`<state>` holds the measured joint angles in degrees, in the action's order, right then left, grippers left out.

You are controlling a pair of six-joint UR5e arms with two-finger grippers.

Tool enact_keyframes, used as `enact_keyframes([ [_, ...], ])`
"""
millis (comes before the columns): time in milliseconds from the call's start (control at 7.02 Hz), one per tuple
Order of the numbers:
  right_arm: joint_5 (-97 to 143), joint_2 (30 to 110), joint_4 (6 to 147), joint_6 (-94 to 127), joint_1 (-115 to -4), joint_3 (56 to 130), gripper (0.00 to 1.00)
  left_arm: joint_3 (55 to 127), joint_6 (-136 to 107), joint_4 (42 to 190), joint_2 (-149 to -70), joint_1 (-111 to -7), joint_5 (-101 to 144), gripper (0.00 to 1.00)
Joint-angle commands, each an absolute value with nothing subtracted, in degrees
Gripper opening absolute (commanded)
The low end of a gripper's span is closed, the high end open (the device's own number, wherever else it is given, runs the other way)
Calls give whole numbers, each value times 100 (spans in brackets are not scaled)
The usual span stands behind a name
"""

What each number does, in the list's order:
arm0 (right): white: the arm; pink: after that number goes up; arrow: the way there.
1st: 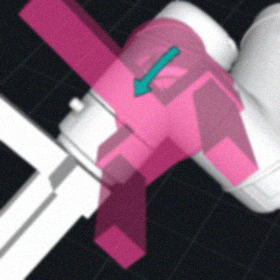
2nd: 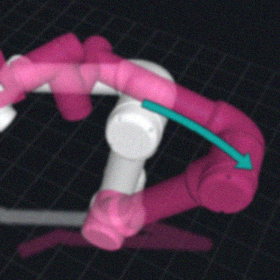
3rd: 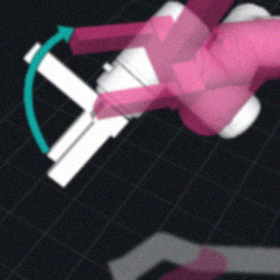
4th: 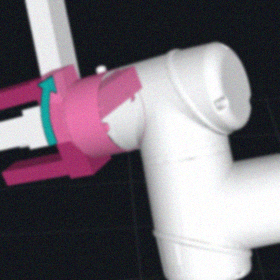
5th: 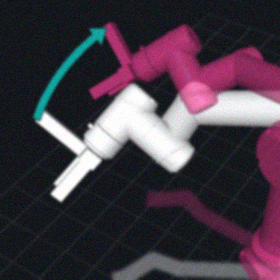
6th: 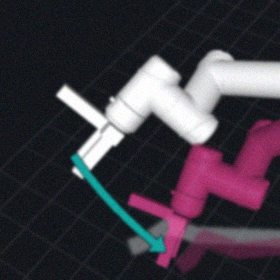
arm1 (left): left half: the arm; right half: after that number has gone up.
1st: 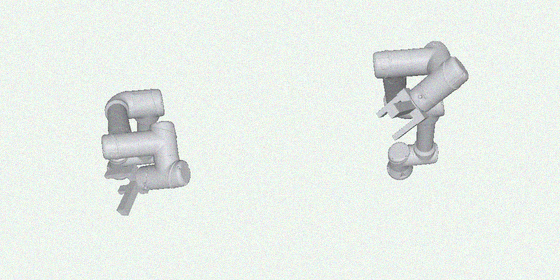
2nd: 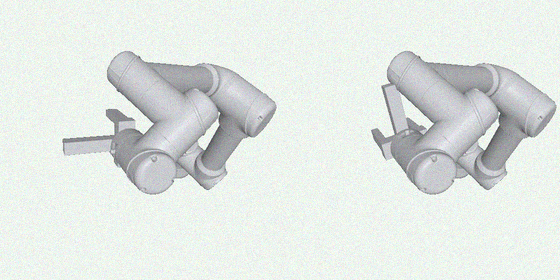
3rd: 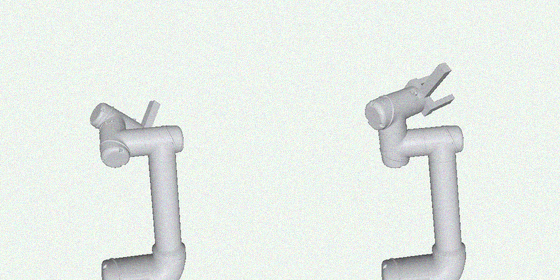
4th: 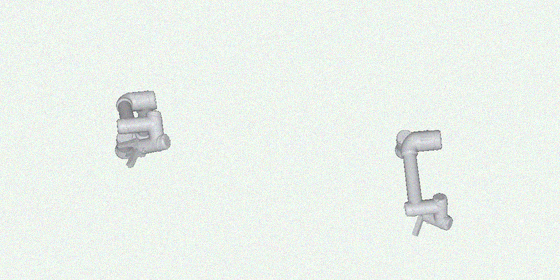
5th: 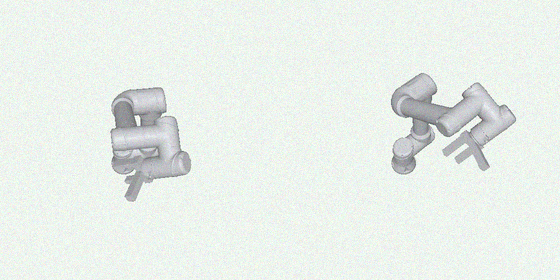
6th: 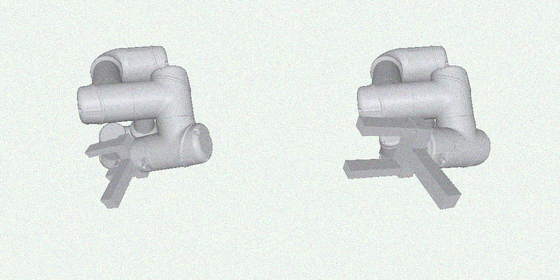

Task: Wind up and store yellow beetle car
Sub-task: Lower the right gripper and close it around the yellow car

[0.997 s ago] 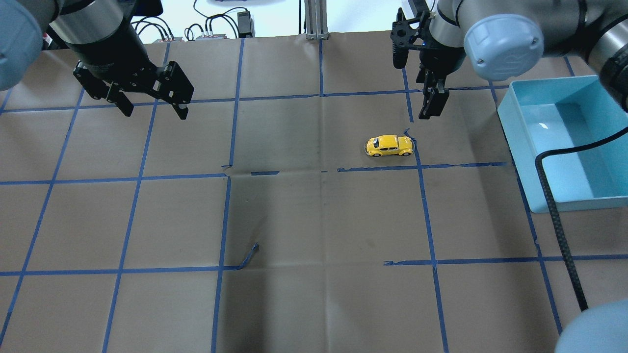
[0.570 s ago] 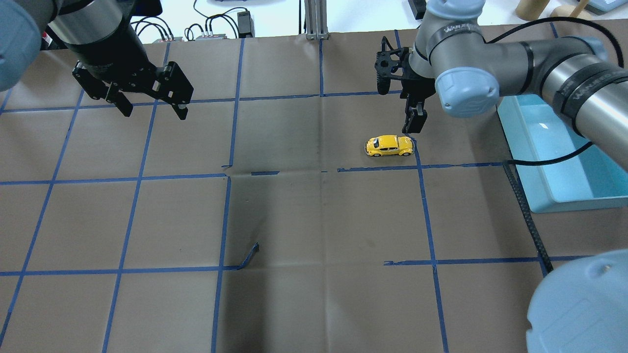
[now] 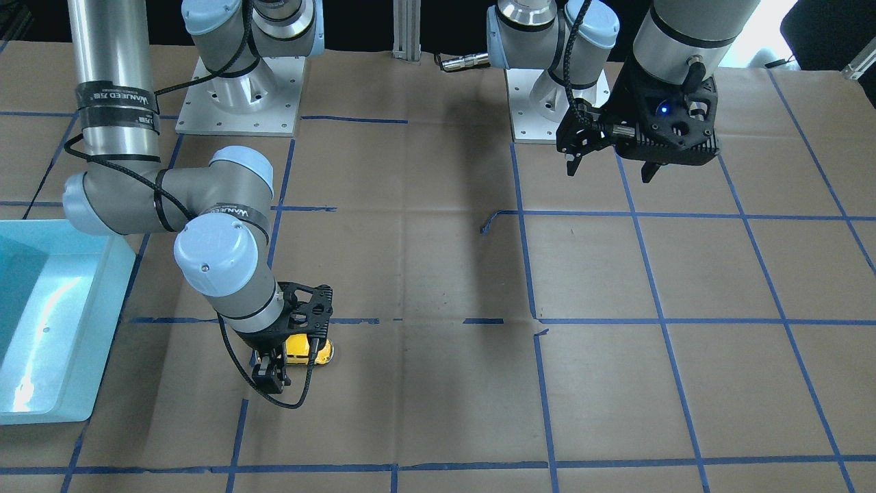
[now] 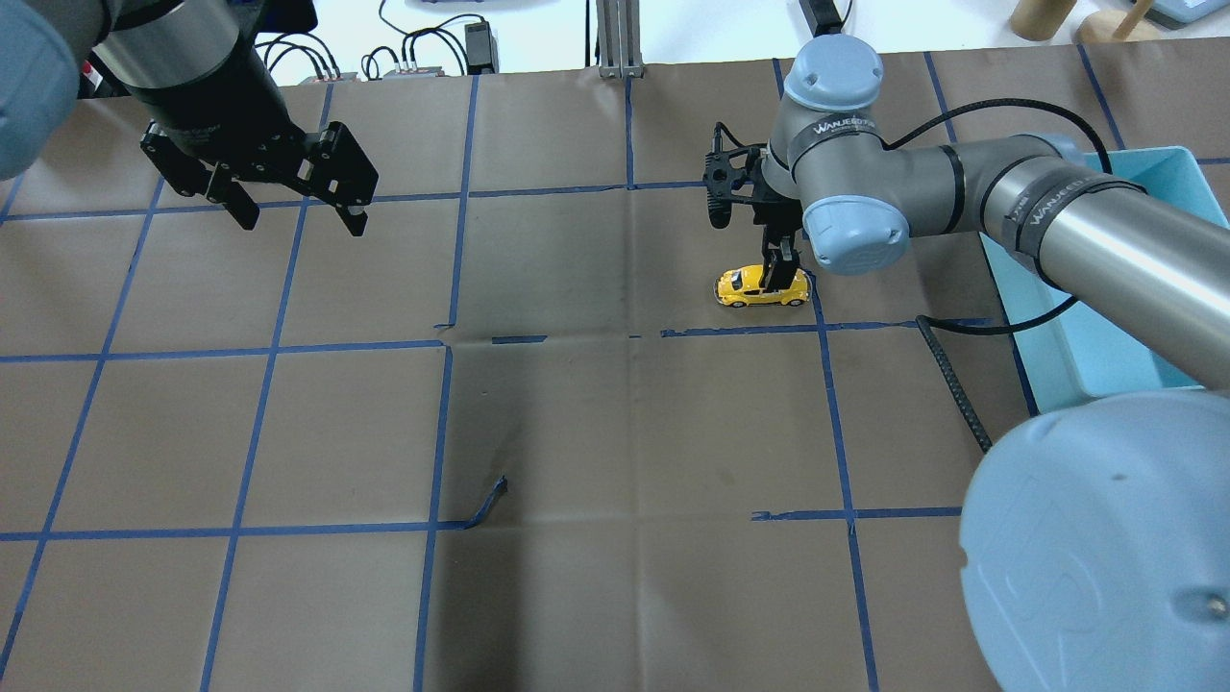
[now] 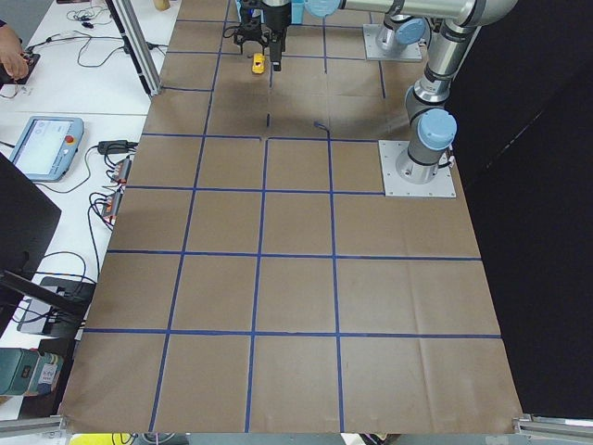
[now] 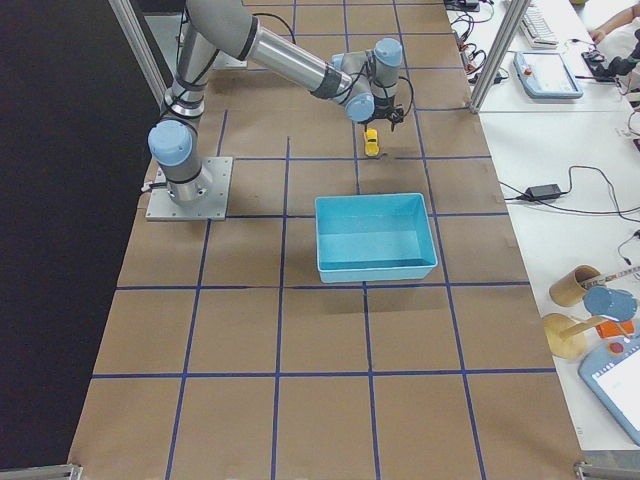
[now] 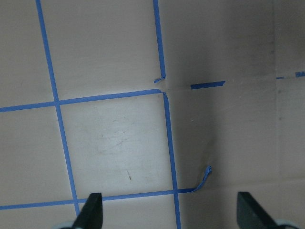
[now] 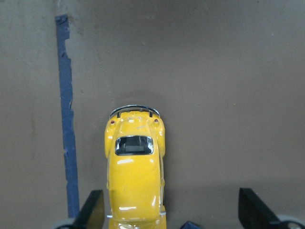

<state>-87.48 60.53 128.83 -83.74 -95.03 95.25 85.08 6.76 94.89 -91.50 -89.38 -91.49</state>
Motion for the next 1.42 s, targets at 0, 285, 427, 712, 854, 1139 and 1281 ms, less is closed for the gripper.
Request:
enact_keyframes([
  [0, -8754, 5959, 12920, -8341, -9519, 9545, 100, 8508, 677, 9492, -9149, -8938, -9149, 100],
  [285, -8754, 5898, 12920, -8306, -9527, 9562, 100, 8508, 686, 9492, -9149, -8938, -9158, 100],
  [427, -8771, 5837, 12963, -8306, -9527, 9580, 100, 8508, 694, 9492, -9149, -8938, -9158, 100],
  [712, -8789, 5792, 12964, -8062, -9519, 9589, 89, 8508, 694, 9492, -9149, -8938, -9167, 100],
  [854, -8972, 5835, 12964, -7912, -9519, 9580, 44, 8508, 694, 9492, -9149, -8938, -9158, 100],
  [1139, -9106, 5897, 12937, -7884, -9519, 9519, 18, 8508, 694, 9492, -9149, -8938, -9167, 100],
  [1281, -9097, 5984, 12937, -7684, -9519, 9510, 16, 8508, 694, 9492, -9149, -8938, -9167, 100],
])
